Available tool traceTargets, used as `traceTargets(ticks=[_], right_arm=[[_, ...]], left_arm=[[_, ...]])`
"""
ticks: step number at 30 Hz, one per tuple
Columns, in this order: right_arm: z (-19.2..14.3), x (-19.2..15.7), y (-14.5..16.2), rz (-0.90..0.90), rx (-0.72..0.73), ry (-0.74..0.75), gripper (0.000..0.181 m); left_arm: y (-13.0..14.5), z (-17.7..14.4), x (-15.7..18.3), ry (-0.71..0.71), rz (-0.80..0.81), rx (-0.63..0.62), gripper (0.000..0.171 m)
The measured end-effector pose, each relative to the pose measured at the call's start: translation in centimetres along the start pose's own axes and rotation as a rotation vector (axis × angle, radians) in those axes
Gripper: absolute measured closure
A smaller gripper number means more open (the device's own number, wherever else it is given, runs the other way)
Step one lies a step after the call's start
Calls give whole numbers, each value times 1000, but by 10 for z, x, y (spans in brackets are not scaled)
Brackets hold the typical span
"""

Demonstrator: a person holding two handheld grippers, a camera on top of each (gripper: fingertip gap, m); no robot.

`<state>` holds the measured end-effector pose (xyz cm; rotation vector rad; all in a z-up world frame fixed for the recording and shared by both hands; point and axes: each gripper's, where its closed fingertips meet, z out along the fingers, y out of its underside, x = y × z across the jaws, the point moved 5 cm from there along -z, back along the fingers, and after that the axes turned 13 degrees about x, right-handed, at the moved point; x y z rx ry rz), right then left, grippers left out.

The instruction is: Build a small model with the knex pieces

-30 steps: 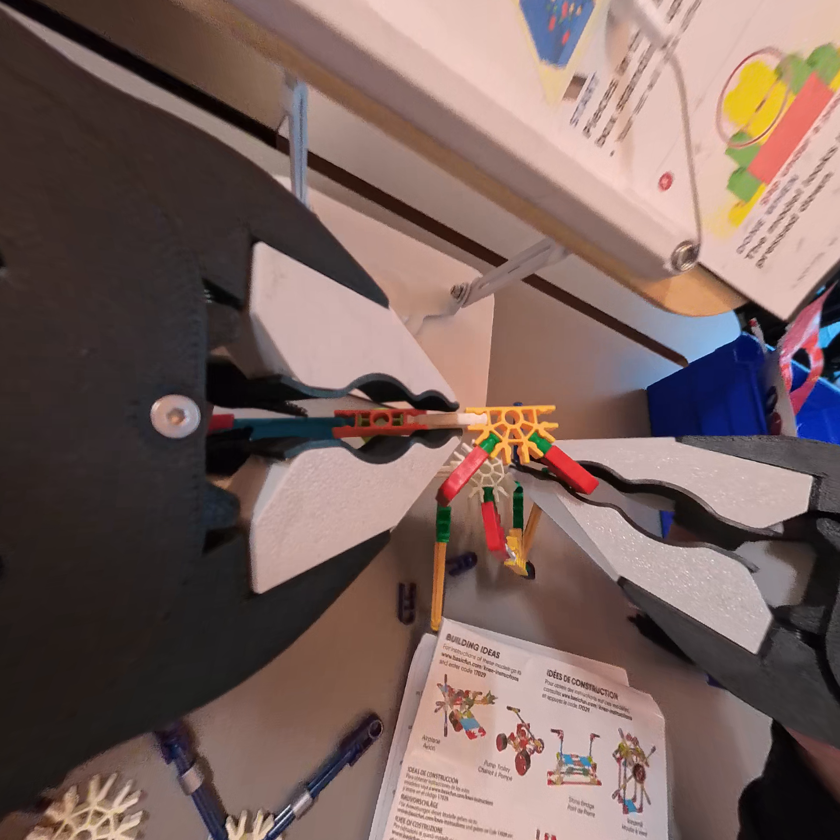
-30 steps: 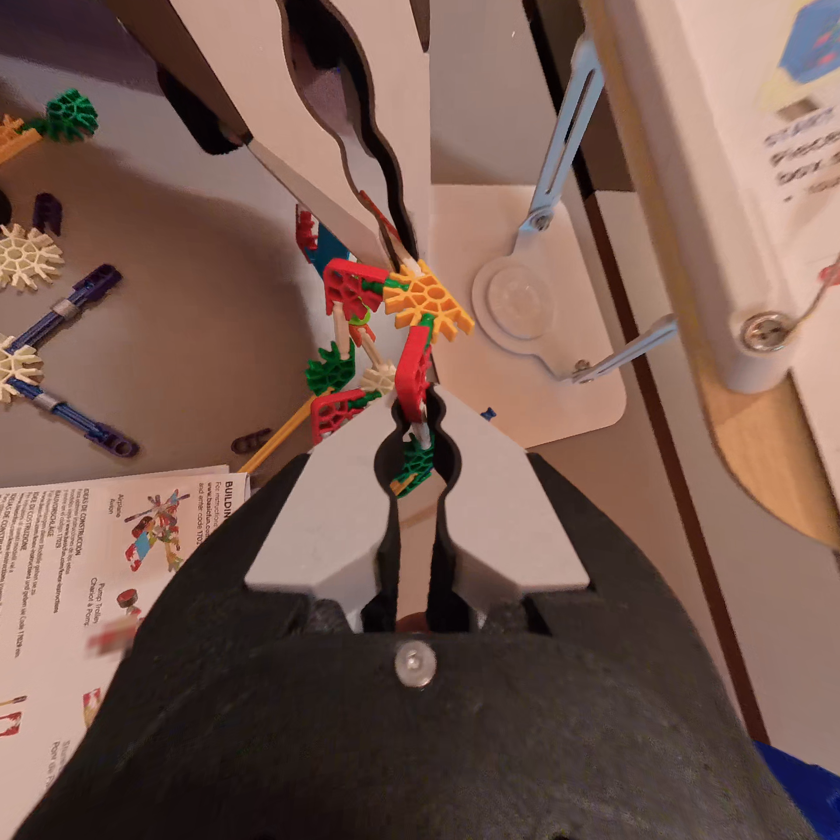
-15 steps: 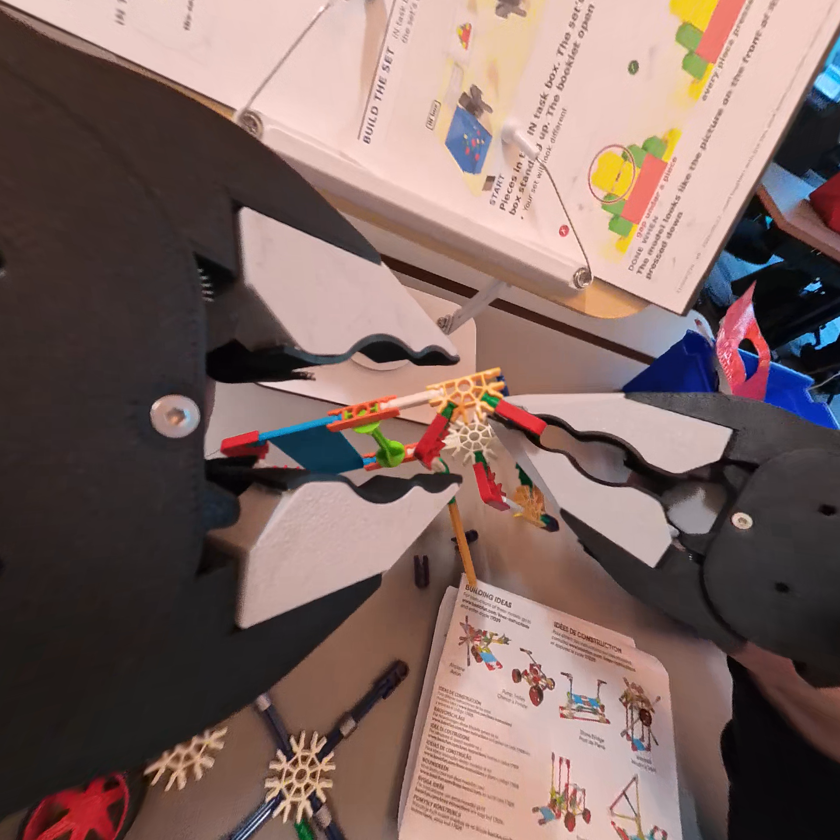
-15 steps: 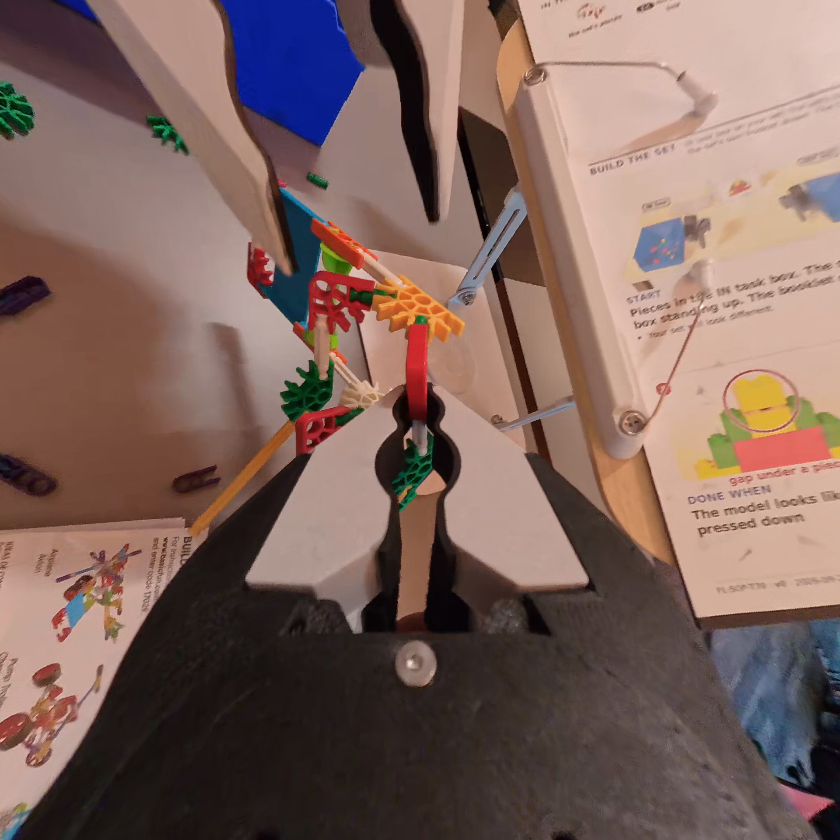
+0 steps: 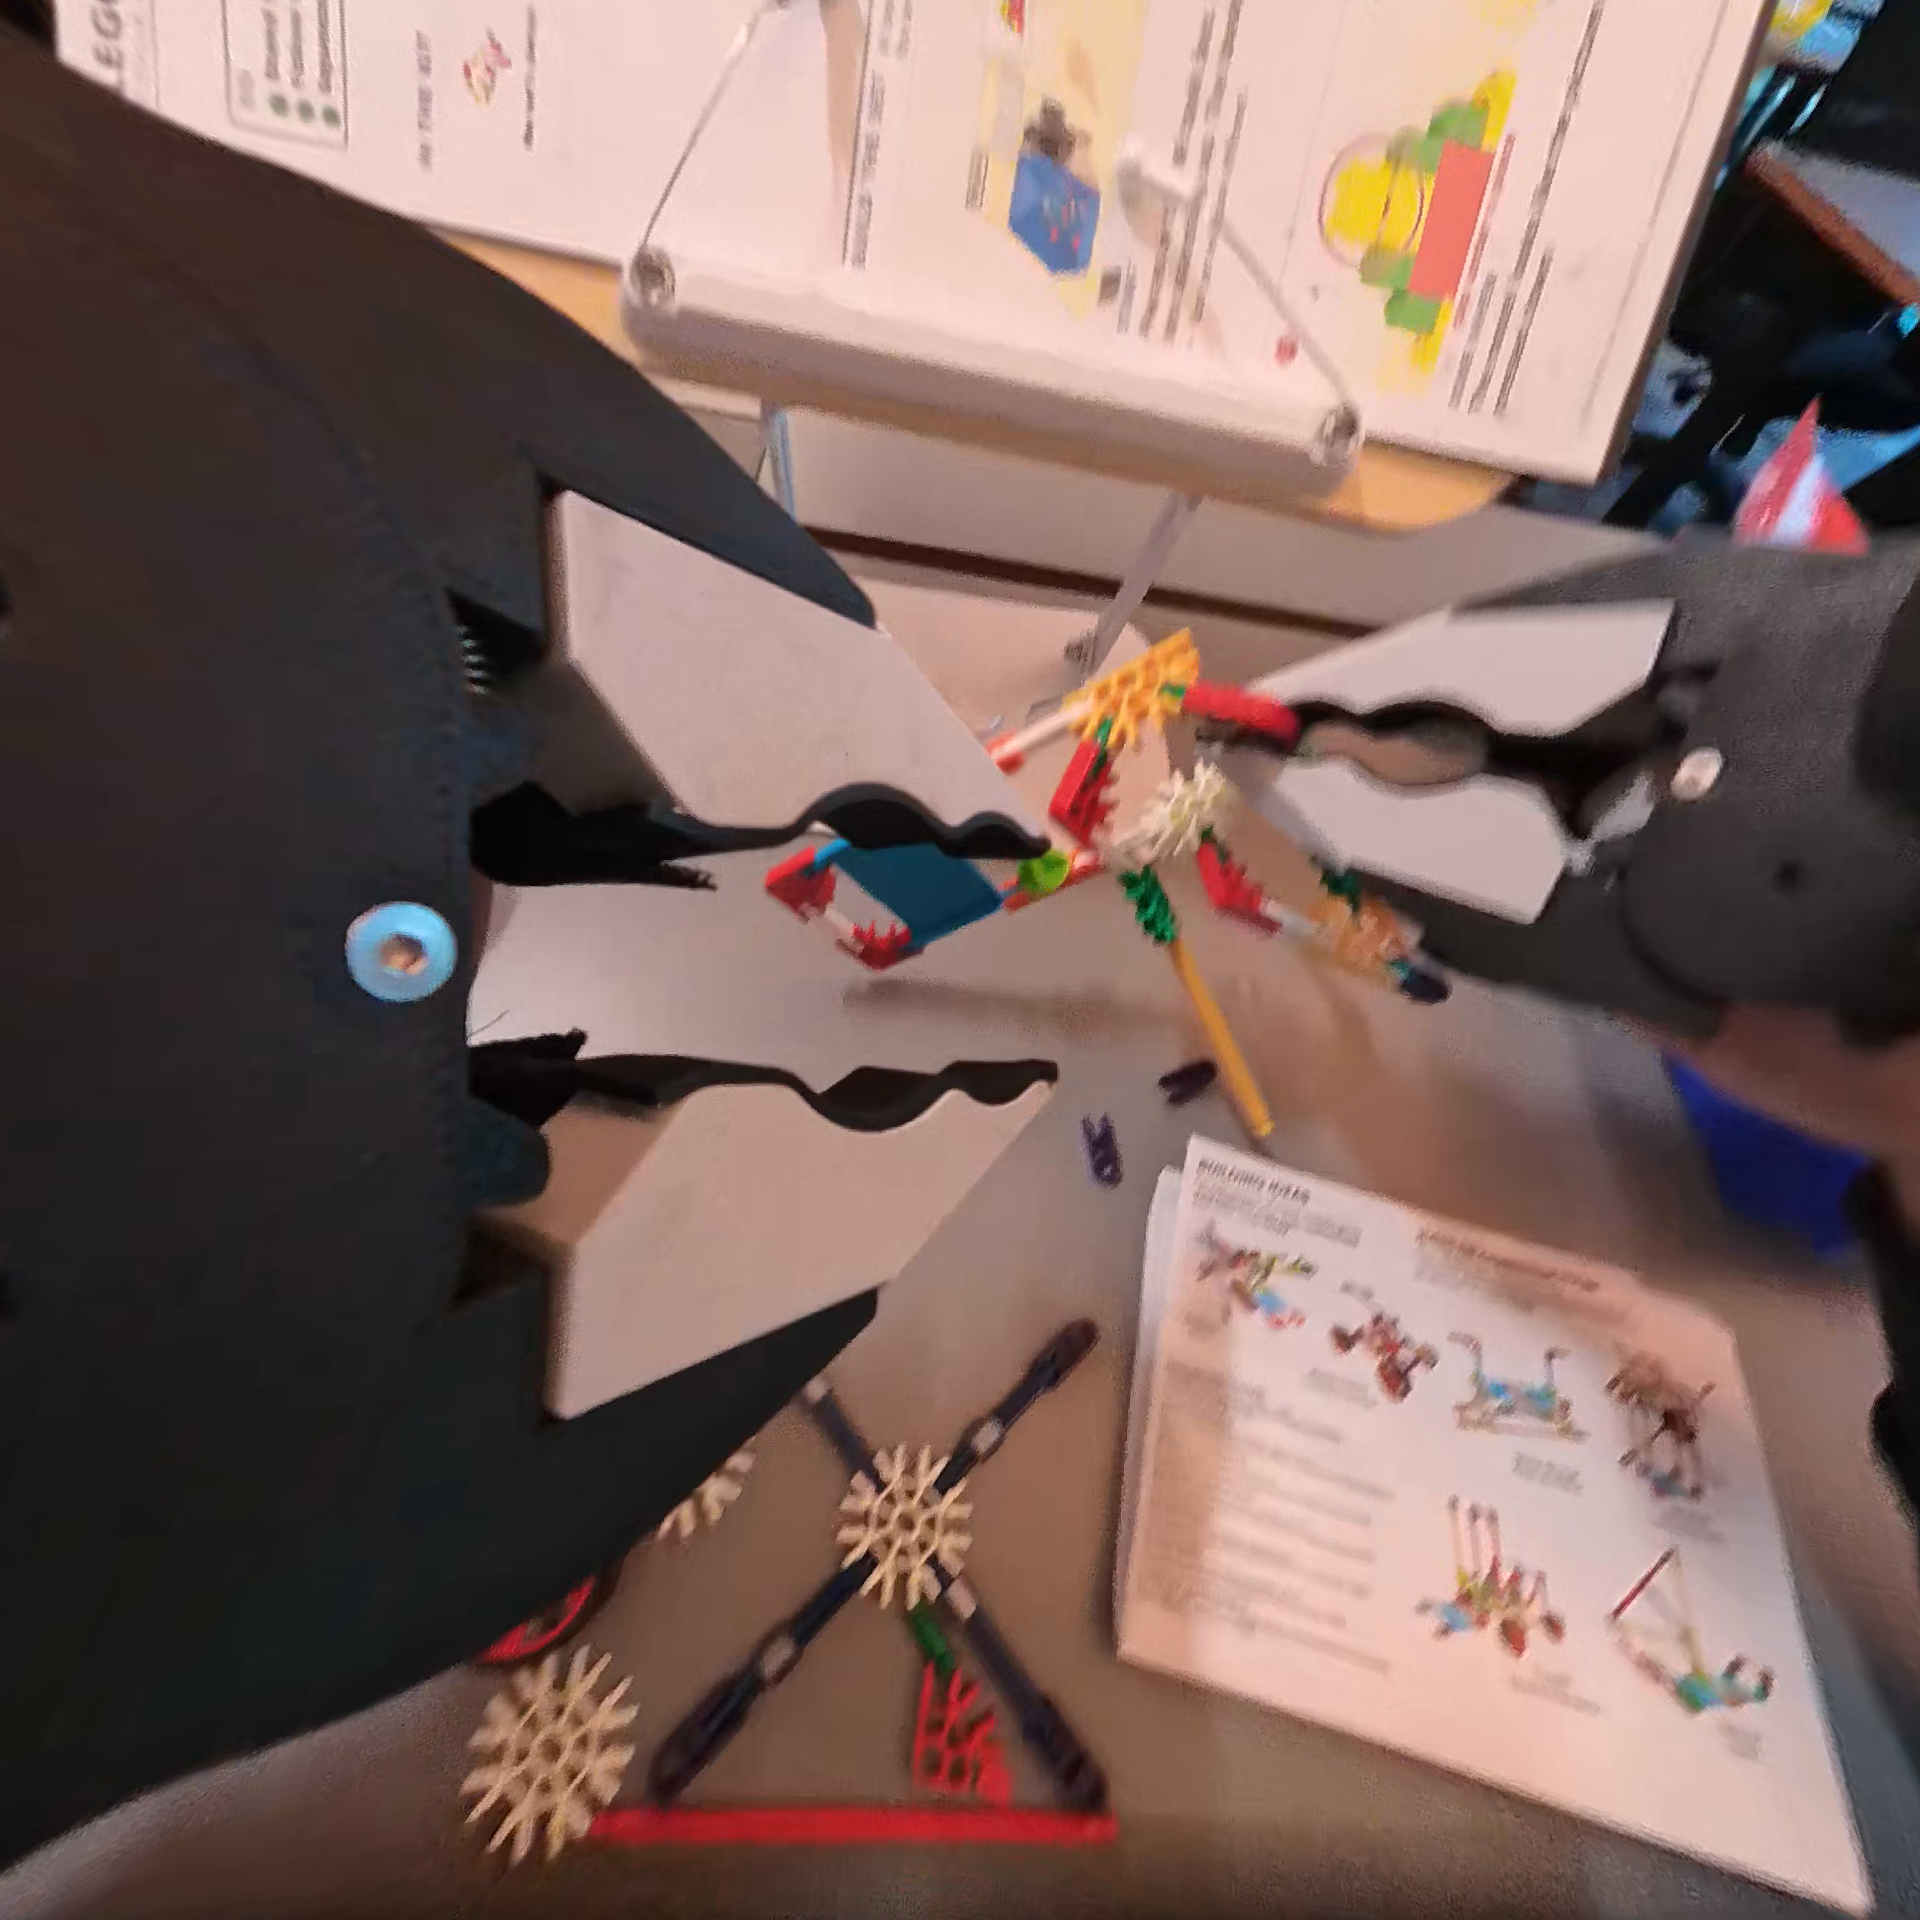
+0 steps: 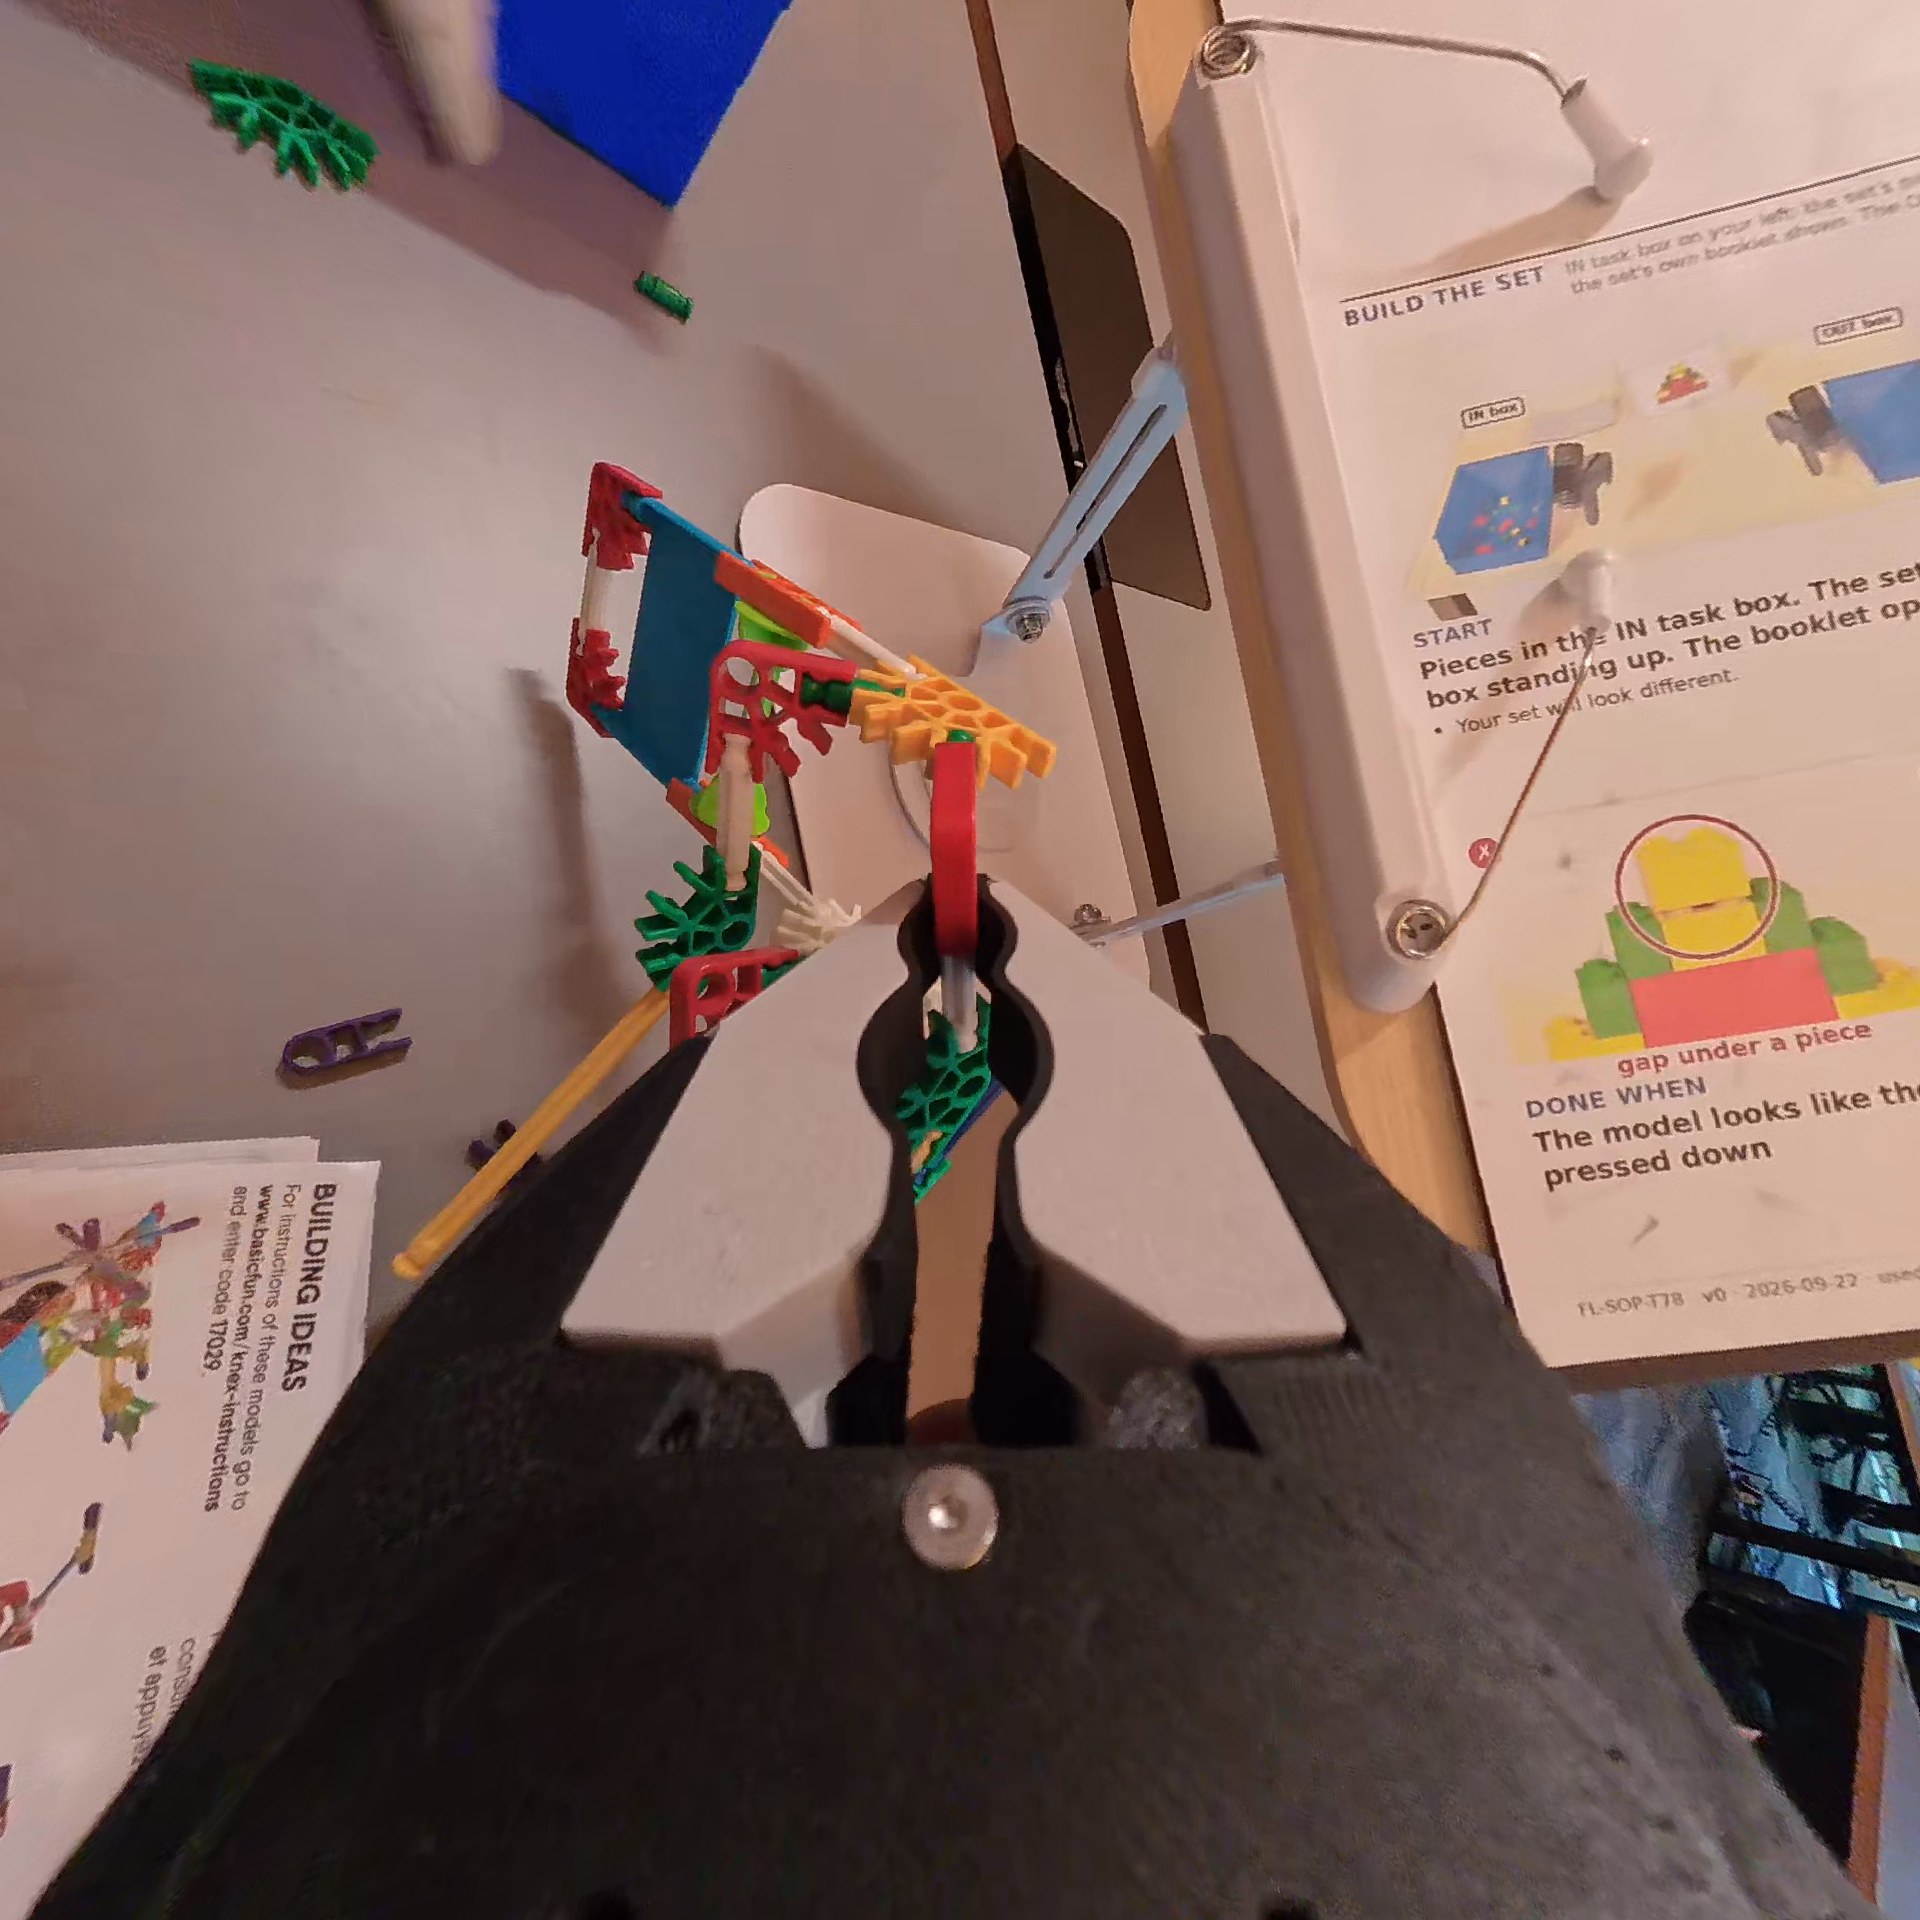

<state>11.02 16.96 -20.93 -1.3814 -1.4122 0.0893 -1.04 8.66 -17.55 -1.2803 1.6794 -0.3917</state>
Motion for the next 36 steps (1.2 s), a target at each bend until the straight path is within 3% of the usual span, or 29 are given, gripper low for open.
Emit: traceTargets(ticks=[6,10,15,19,23,29,36], right_arm=[[2,-9,2,55,-7,-80,180],[4,-12,7,84,-18,-105,179],[4,-10,11,108,-10,-115,180],[5,-11,11,109,-8,-119,180],[5,-13,10,102,-8,-119,180],[5,-13,10,102,-5,-120,180],[4,-11,10,74,29,-125,179]], left_arm=[[30,-6,53,110,31,-151,135],[23,-8,81,216,-14,-89,141],[36,-15,152,456,-30,-163,147],[39,-20,177,534,-174,-118,154],[69,-3,189,489,-155,-244,165],[71,1,189,472,-186,-203,169],[64,-21,154,288,-179,-135,169]])
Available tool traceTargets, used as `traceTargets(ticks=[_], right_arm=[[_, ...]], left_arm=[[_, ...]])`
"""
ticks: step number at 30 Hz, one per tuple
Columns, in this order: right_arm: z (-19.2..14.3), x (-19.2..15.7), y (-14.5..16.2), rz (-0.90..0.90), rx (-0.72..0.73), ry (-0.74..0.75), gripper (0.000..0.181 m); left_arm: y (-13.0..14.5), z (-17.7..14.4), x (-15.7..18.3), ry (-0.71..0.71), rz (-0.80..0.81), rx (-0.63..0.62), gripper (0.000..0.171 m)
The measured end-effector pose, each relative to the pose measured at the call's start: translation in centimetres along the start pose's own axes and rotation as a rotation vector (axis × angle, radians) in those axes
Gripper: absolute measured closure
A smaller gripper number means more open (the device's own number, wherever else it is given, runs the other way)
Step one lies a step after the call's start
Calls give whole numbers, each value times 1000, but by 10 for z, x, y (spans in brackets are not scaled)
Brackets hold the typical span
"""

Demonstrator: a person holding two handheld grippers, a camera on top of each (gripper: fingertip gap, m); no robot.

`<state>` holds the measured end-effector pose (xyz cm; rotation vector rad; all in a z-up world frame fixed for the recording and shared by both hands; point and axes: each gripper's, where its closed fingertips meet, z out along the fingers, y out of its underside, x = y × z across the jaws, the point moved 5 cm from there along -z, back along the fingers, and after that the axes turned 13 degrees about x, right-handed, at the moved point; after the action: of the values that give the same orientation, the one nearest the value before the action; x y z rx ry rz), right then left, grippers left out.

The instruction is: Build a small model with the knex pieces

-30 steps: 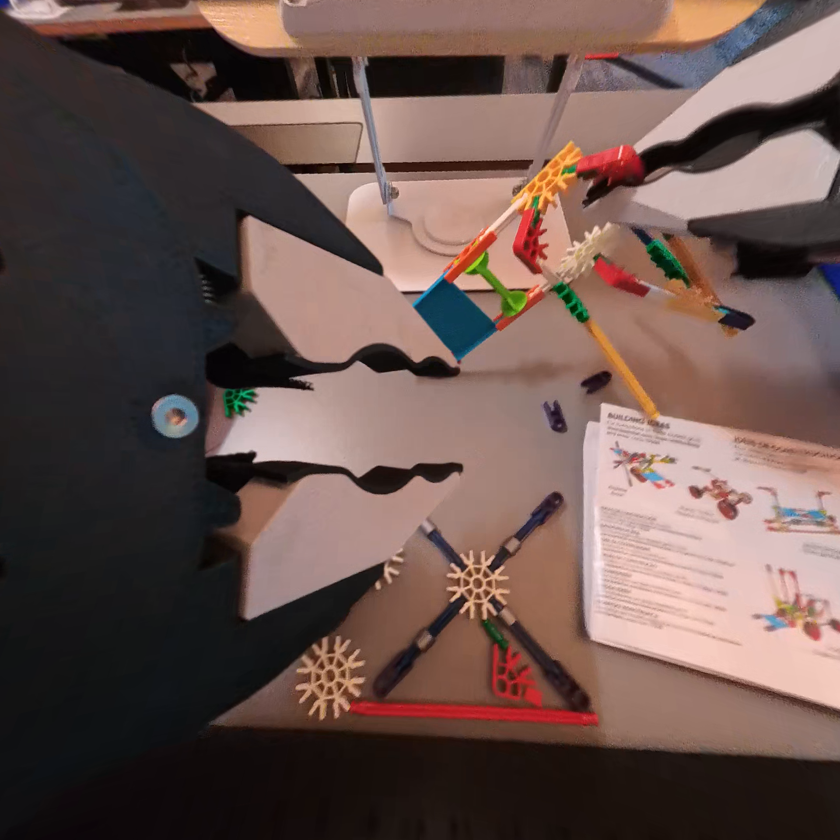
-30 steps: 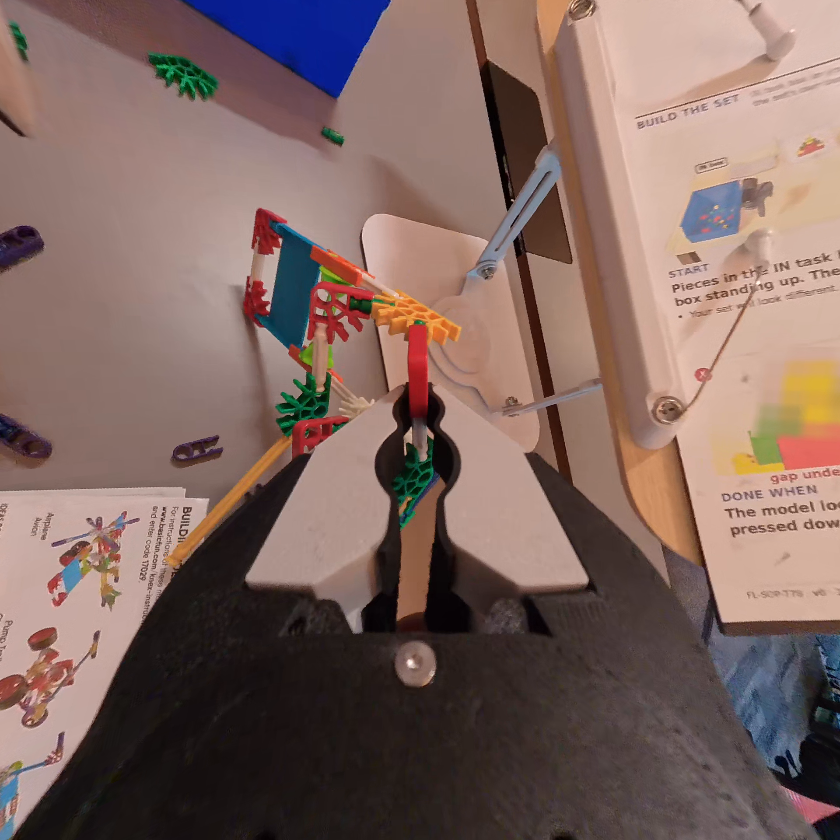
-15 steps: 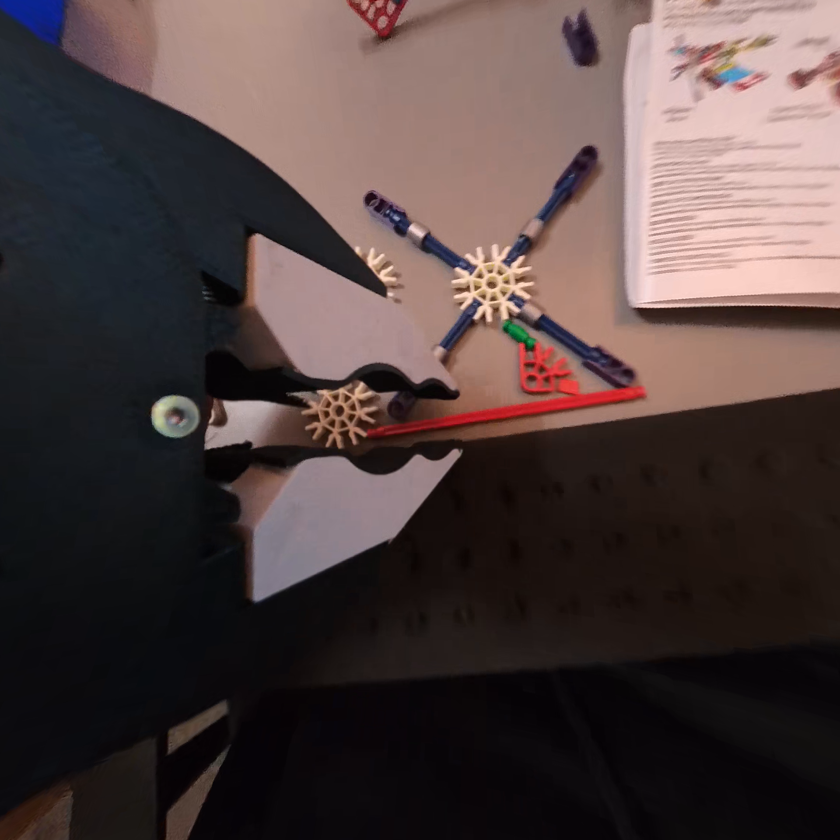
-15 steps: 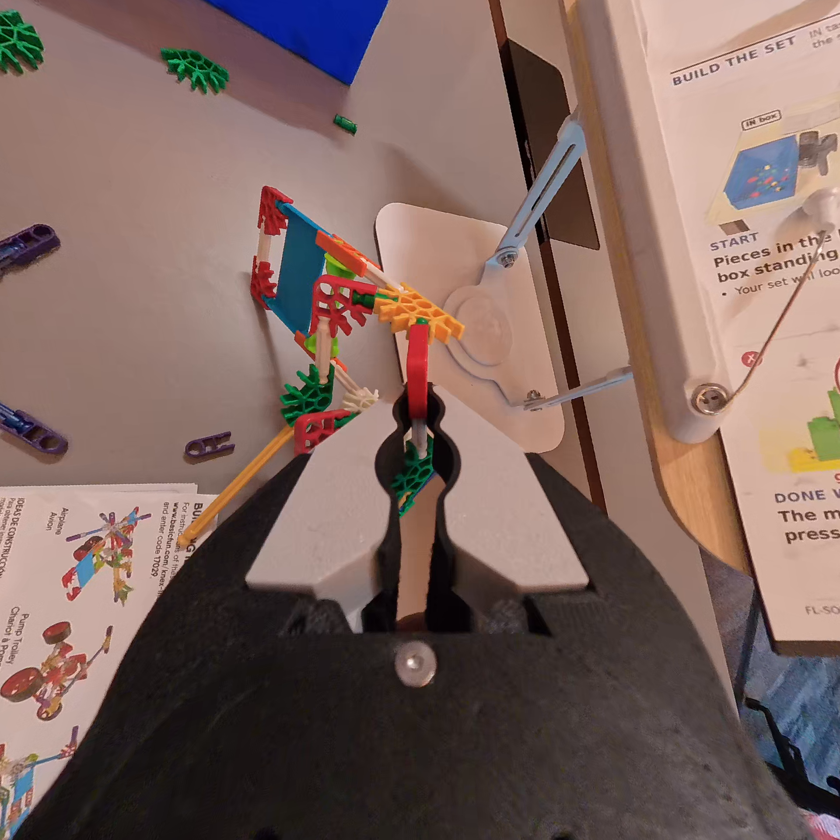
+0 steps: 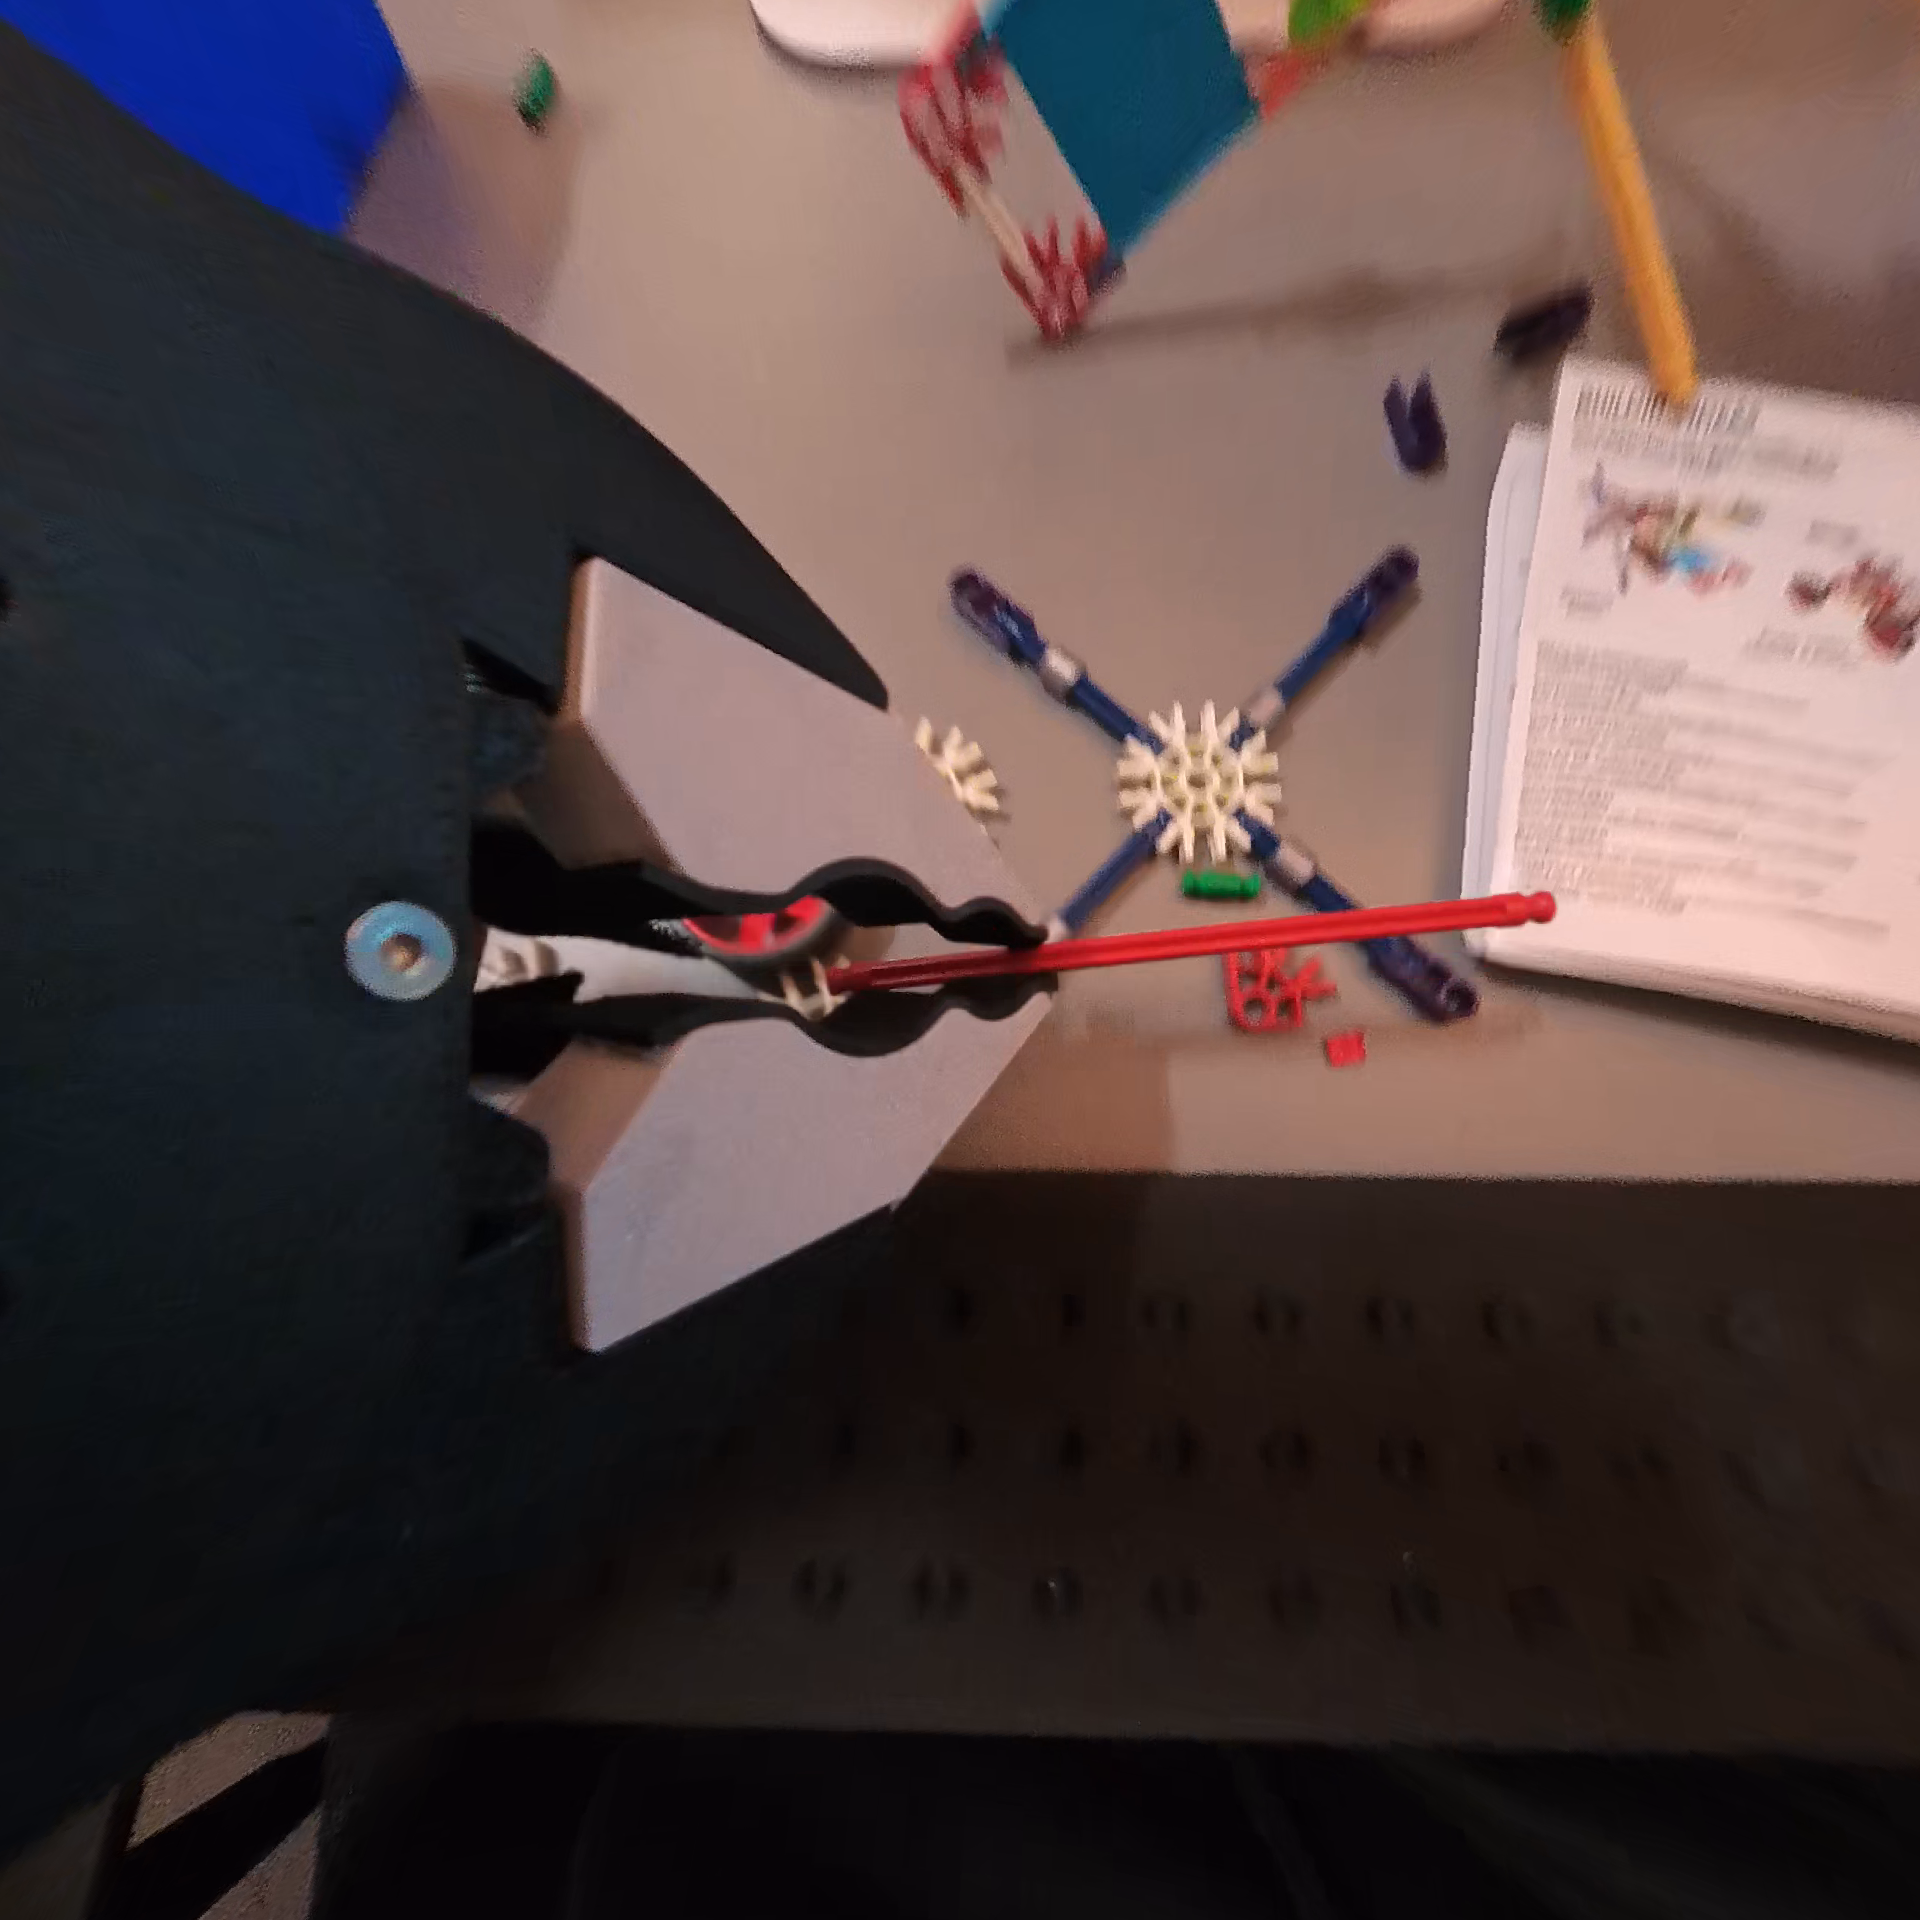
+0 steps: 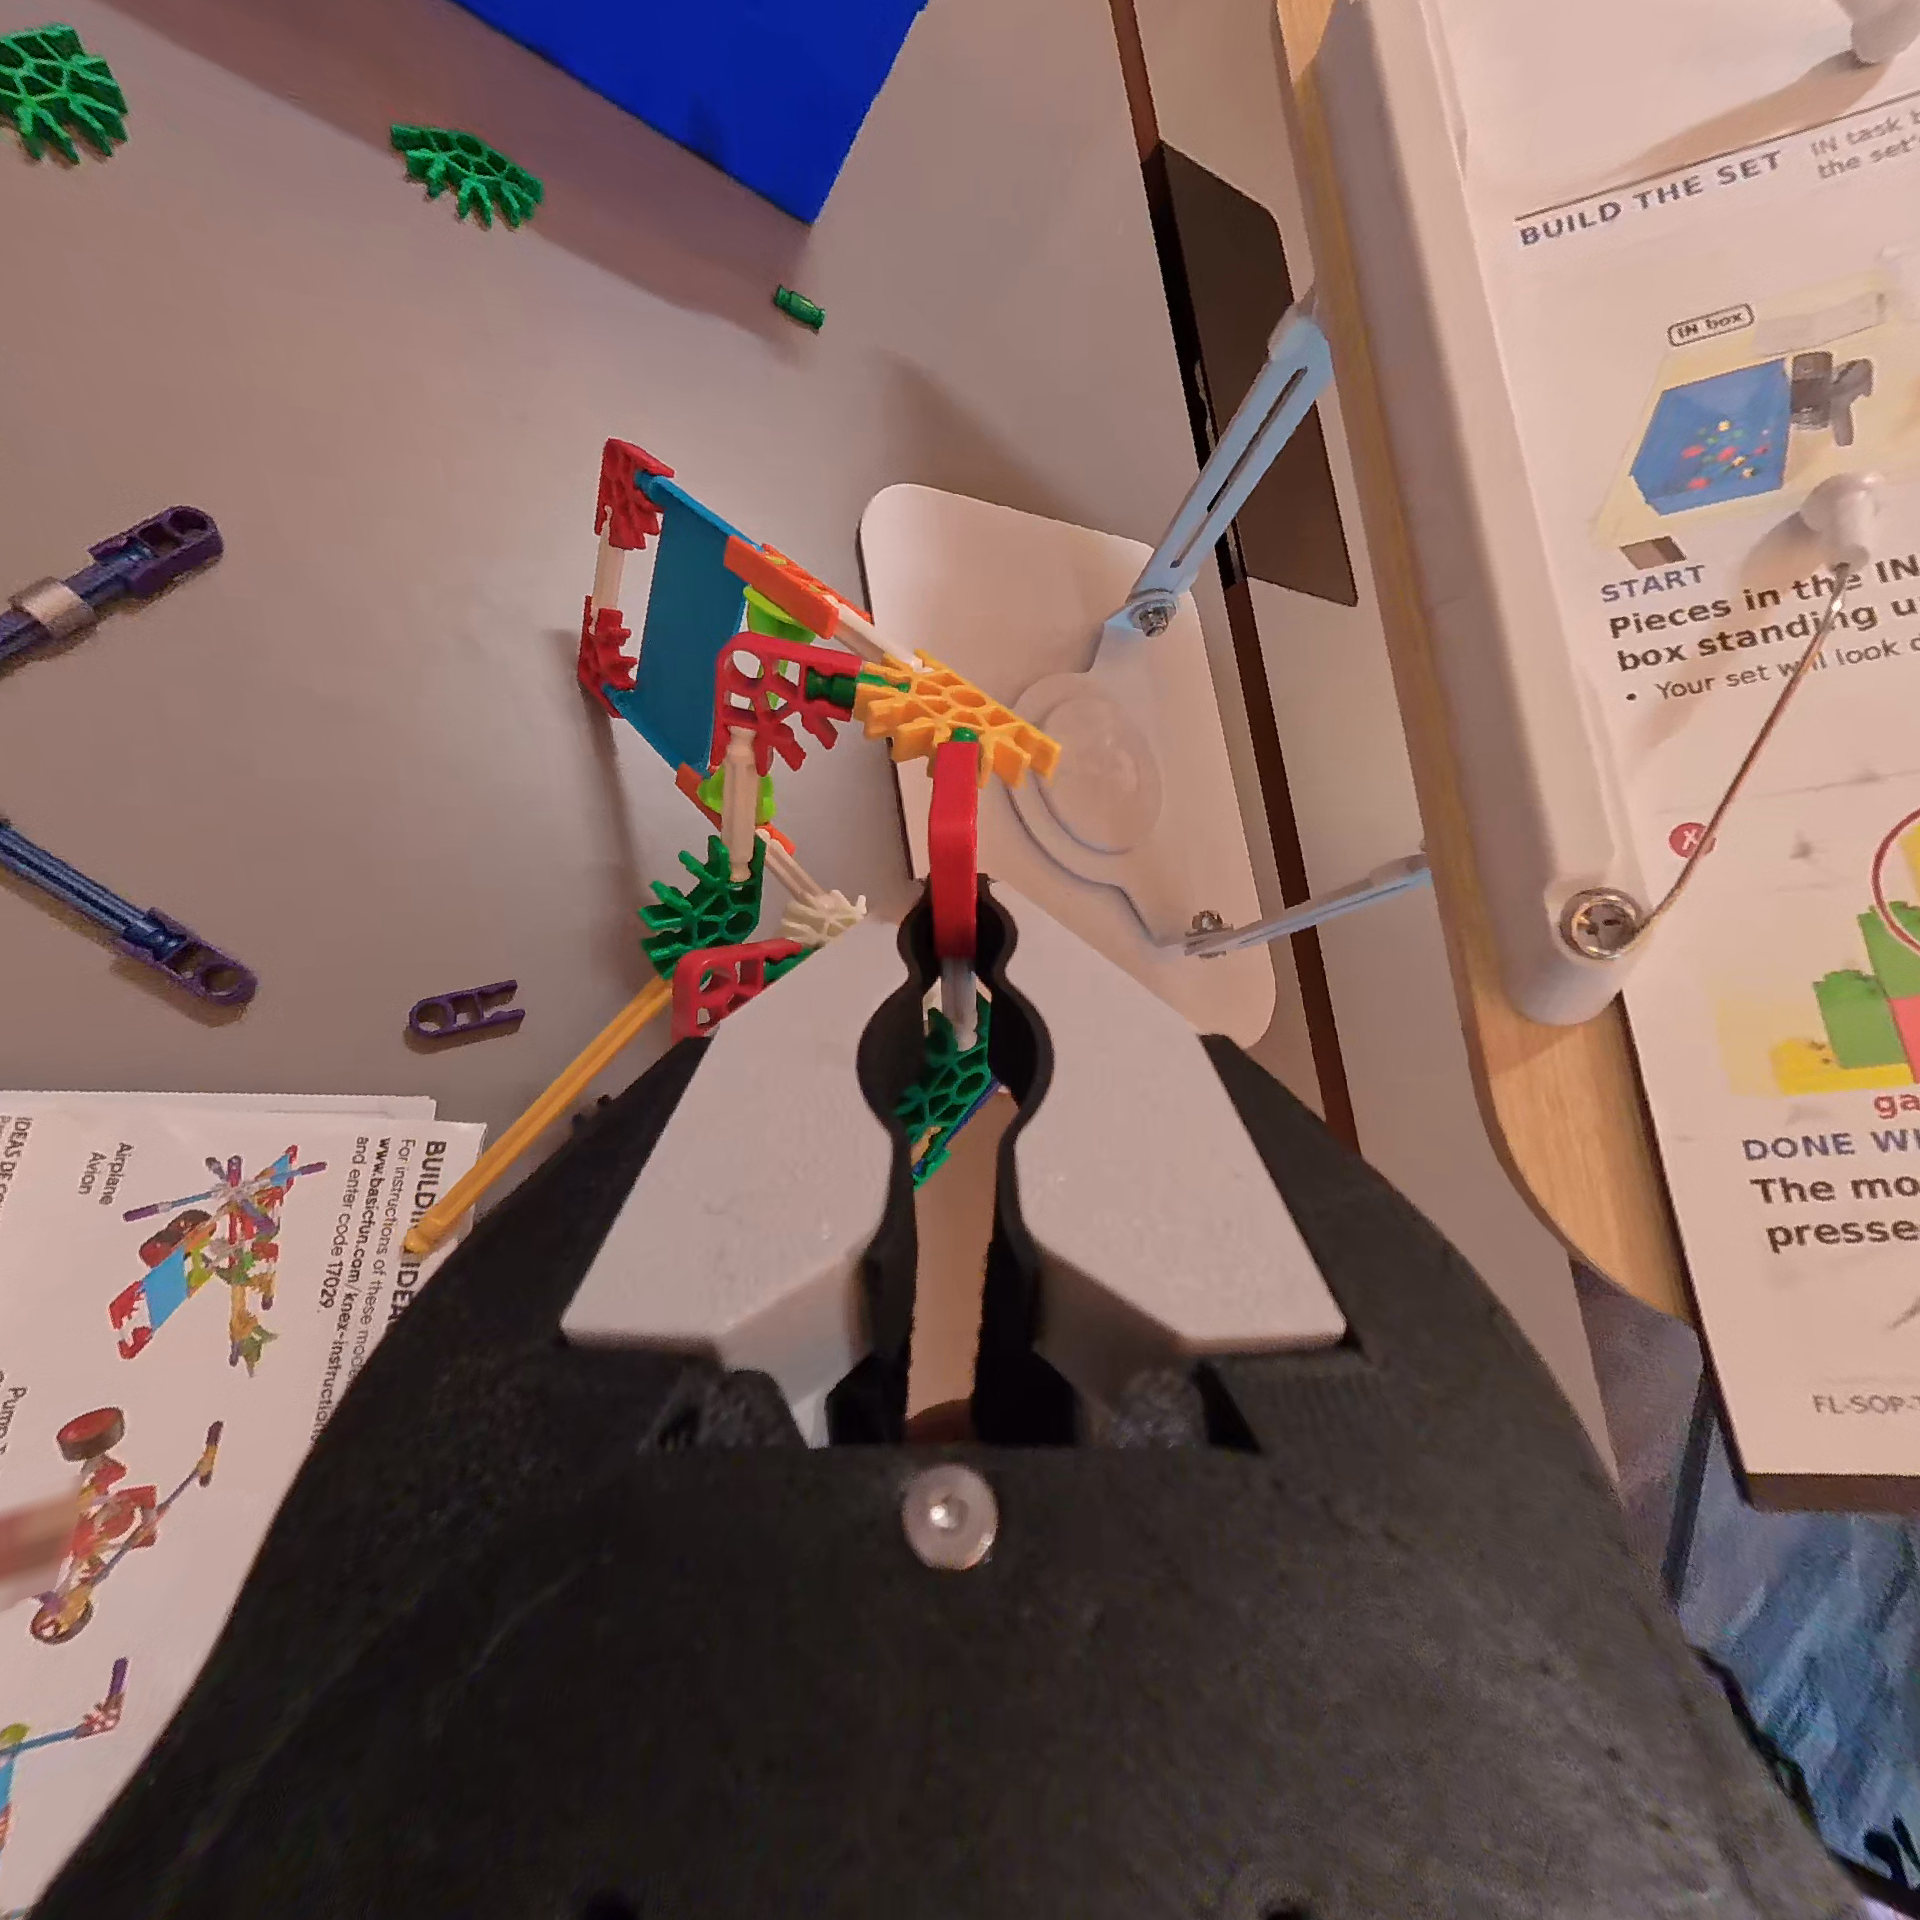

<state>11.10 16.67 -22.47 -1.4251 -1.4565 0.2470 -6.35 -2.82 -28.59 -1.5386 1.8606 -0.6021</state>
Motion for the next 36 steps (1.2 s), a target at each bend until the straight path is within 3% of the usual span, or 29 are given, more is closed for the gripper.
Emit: traceTargets(ticks=[3,7,15,26,36], right_arm=[[0,-3,-3,-32,1,-2,180],[1,-8,-9,-69,-5,0,179],[1,-11,-16,-100,-8,10,179],[2,-11,-16,-99,-12,12,179],[1,-11,-18,-101,-8,16,179]], left_arm=[[-12,-34,-27,-160,40,3,169],[-29,-75,-79,-387,178,-113,170],[-50,-92,-164,-523,525,-412,169],[-63,-69,-185,-474,782,-630,169],[-71,-60,-185,-463,849,-671,169]])
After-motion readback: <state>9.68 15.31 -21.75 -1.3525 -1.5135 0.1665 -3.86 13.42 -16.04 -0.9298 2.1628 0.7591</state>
